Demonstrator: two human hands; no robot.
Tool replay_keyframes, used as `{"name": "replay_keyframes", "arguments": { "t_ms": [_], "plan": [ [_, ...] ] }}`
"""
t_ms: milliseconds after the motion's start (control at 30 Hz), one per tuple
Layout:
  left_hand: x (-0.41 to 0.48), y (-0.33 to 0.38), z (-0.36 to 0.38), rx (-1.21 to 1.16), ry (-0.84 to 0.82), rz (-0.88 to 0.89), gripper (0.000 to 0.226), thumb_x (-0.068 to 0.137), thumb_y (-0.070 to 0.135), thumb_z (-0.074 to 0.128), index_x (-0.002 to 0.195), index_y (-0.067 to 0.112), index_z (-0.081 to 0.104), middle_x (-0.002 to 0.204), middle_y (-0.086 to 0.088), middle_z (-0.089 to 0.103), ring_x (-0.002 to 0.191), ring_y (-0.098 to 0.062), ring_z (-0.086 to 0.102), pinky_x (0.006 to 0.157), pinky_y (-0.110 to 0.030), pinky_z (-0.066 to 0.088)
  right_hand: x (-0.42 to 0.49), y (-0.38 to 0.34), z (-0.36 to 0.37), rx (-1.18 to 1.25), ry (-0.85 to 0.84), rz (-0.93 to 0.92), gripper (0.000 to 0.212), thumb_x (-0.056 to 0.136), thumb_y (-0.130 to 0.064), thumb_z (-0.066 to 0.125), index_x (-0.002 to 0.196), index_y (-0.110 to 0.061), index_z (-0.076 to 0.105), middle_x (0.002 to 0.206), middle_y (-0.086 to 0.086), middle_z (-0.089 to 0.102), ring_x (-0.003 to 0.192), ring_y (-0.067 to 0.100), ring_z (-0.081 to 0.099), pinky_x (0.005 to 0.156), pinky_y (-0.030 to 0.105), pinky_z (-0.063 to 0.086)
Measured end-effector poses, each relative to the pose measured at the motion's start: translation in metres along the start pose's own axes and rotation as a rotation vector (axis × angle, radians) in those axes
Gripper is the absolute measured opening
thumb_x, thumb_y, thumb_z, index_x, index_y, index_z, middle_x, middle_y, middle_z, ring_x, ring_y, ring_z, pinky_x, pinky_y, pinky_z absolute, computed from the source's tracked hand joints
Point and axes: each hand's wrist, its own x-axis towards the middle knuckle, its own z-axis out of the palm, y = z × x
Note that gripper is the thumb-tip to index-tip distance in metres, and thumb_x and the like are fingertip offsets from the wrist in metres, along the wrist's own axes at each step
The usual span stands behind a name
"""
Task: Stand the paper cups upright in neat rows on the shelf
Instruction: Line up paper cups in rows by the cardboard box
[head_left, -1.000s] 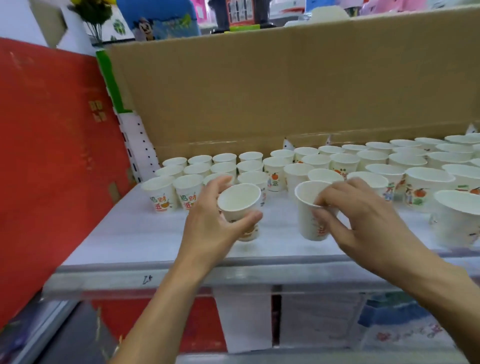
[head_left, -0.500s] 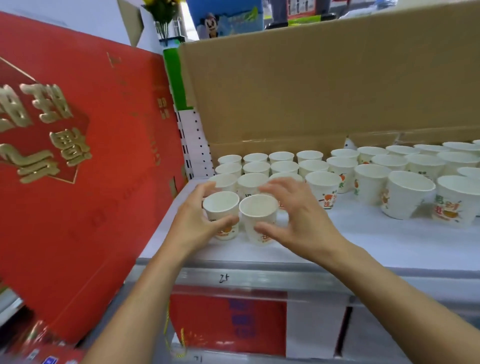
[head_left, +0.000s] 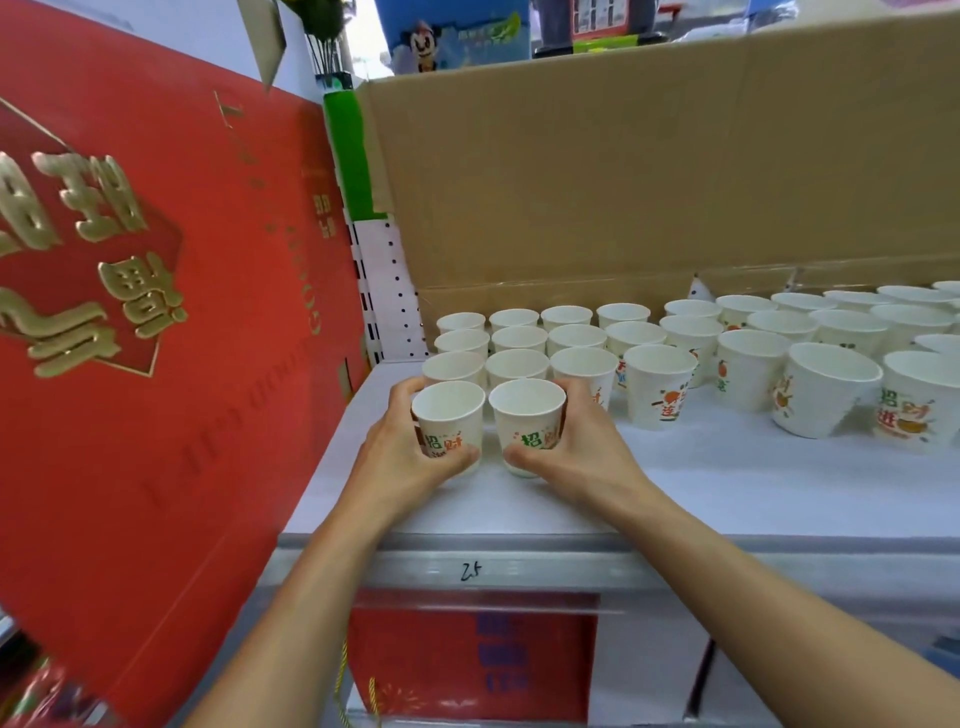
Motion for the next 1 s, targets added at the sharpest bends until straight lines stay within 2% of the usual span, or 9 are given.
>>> {"name": "replay_keyframes", "arguments": {
  "t_ms": [233, 333, 400, 467, 533, 700, 800, 900, 1000],
  "plan": [
    [0.000, 0.002, 0.001, -0.003, -0.019, -0.029, 0.077, 0.069, 0.032, 0.082, 0.129, 0.039, 0.034, 0.115, 0.010, 0.057, 0.099, -0.013, 0.060, 0.084, -0.032, 0.052, -0.004, 0.000, 0.000, 0.011, -0.014, 0.004, 0.077, 0.063, -0.043, 0.078, 0.125, -0.026, 0.035, 0.127, -0.006, 0.056, 0.115, 0.017, 0.054, 0.092, 0.044, 0.050],
    [-0.006, 0.008, -0.001, 0.027, 0.002, -0.063, 0.091, 0.066, 0.036, 0.084, 0.138, 0.035, 0.029, 0.125, 0.011, 0.049, 0.105, -0.011, 0.056, 0.088, -0.029, 0.045, -0.007, -0.004, -0.003, -0.011, -0.019, -0.009, 0.081, 0.063, -0.045, 0.079, 0.128, -0.026, 0.034, 0.130, -0.006, 0.054, 0.118, 0.017, 0.052, 0.095, 0.043, 0.049],
    [-0.013, 0.013, -0.002, 0.071, 0.148, -0.041, 0.096, 0.066, 0.042, 0.083, 0.143, 0.028, 0.027, 0.129, 0.010, 0.044, 0.116, -0.010, 0.047, 0.094, -0.029, 0.039, -0.013, -0.006, -0.011, -0.054, -0.011, -0.027, 0.082, 0.067, -0.046, 0.079, 0.132, -0.025, 0.033, 0.131, -0.006, 0.052, 0.118, 0.016, 0.050, 0.096, 0.040, 0.047],
    [-0.023, 0.028, 0.001, 0.061, 0.336, 0.053, 0.083, 0.071, 0.042, 0.078, 0.140, 0.024, 0.034, 0.130, 0.007, 0.046, 0.122, -0.014, 0.044, 0.100, -0.036, 0.040, -0.024, -0.002, -0.028, -0.137, 0.032, -0.052, 0.076, 0.075, -0.047, 0.074, 0.135, -0.025, 0.032, 0.130, -0.006, 0.050, 0.117, 0.013, 0.048, 0.096, 0.034, 0.045],
    [-0.029, 0.053, 0.013, 0.014, 0.418, 0.186, 0.063, 0.079, 0.035, 0.073, 0.132, 0.022, 0.042, 0.125, 0.009, 0.046, 0.118, -0.013, 0.044, 0.098, -0.038, 0.042, -0.034, 0.005, -0.054, -0.220, 0.103, -0.097, 0.064, 0.082, -0.046, 0.069, 0.134, -0.025, 0.038, 0.127, -0.008, 0.051, 0.112, 0.008, 0.047, 0.094, 0.030, 0.044],
    [-0.020, 0.130, 0.081, -0.043, 0.181, 0.565, 0.035, 0.086, 0.028, 0.064, 0.120, 0.021, 0.056, 0.116, 0.010, 0.056, 0.109, -0.006, 0.049, 0.093, -0.019, 0.040, -0.037, 0.050, -0.148, -0.407, 0.343, -0.149, 0.034, 0.087, -0.030, 0.066, 0.118, -0.020, 0.058, 0.115, -0.005, 0.059, 0.107, 0.012, 0.050, 0.088, 0.030, 0.044],
    [0.004, 0.170, 0.139, 0.023, -0.033, 0.634, 0.035, 0.090, 0.021, 0.062, 0.125, 0.022, 0.058, 0.123, 0.007, 0.059, 0.115, -0.008, 0.047, 0.098, -0.023, 0.039, -0.032, 0.079, -0.209, -0.605, 0.485, -0.080, 0.027, 0.088, -0.021, 0.062, 0.115, -0.015, 0.062, 0.116, 0.005, 0.061, 0.109, 0.025, 0.051, 0.087, 0.039, 0.043],
    [0.033, 0.197, 0.192, 0.194, -0.162, 0.610, 0.041, 0.091, 0.016, 0.059, 0.132, 0.023, 0.055, 0.132, 0.004, 0.055, 0.121, -0.016, 0.044, 0.100, -0.035, 0.041, -0.033, 0.096, -0.250, -0.779, 0.428, 0.036, 0.027, 0.091, -0.023, 0.059, 0.117, -0.015, 0.062, 0.121, 0.008, 0.056, 0.116, 0.028, 0.045, 0.085, 0.040, 0.043],
    [0.050, 0.210, 0.217, 0.398, -0.195, 0.596, 0.035, 0.092, 0.013, 0.054, 0.124, 0.023, 0.062, 0.119, 0.001, 0.062, 0.112, -0.021, 0.046, 0.090, -0.040, 0.045, -0.034, 0.103, -0.264, -0.913, 0.266, 0.070, 0.026, 0.094, -0.033, 0.055, 0.115, -0.022, 0.063, 0.115, 0.003, 0.058, 0.115, 0.023, 0.047, 0.081, 0.039, 0.047]
  ]
}}
